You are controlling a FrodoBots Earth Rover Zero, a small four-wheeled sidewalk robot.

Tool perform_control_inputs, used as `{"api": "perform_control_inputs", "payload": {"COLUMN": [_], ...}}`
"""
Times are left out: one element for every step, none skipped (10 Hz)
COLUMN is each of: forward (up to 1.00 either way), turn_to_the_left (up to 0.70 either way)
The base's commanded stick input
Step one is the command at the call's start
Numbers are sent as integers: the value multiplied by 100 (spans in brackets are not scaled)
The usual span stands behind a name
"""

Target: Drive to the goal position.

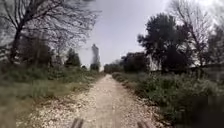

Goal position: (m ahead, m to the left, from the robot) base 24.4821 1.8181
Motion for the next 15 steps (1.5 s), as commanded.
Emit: {"api": "perform_control_inputs", "payload": {"forward": [70,70,70,70,70,70,70,70,70,70,70,70,70,70,70], "turn_to_the_left": [0,0,0,0,0,0,0,14,30,0,0,0,0,0,0]}}
